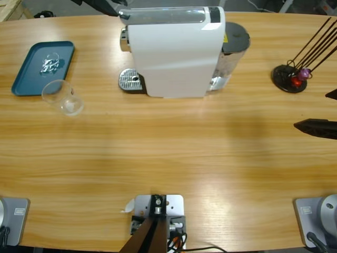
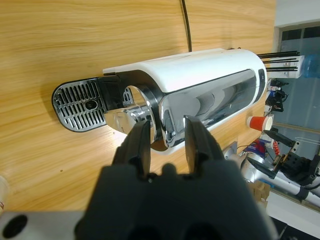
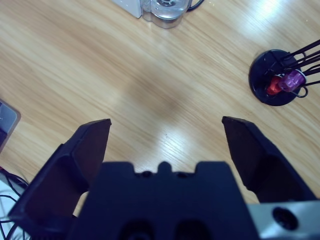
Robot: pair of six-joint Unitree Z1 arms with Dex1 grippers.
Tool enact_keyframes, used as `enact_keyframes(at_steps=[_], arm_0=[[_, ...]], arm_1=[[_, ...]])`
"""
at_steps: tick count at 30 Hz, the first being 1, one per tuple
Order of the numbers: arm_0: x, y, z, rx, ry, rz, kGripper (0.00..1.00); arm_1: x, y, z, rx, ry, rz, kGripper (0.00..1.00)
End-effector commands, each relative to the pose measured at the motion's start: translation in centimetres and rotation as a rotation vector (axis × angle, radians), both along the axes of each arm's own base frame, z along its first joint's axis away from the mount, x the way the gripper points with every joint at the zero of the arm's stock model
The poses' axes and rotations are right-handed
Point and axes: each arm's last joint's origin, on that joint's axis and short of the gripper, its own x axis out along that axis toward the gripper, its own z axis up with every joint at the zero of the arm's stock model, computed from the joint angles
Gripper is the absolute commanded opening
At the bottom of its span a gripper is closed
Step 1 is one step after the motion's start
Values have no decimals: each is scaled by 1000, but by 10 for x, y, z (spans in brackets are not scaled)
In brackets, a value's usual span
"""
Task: Pour coffee
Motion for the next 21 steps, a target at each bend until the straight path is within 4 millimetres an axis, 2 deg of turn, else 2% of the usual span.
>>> enact_keyframes(at_steps=[1,8,9,10,12,21], arm_0=[[10,-9,-37,58,94,5,142],[7,-14,-44,69,113,-8,140],[7,-14,-45,70,115,-8,117],[7,-14,-45,71,116,-7,33],[7,-13,-44,72,112,-2,7],[1,-11,-37,104,79,23,0]], arm_1=[[2,1,-12,-17,43,-9,1000],[2,2,-12,-18,45,-9,1000],[3,2,-12,-19,46,-9,1000],[3,2,-12,-19,46,-9,1000],[3,2,-13,-20,47,-9,1000],[3,2,-13,-20,46,-9,1000]])
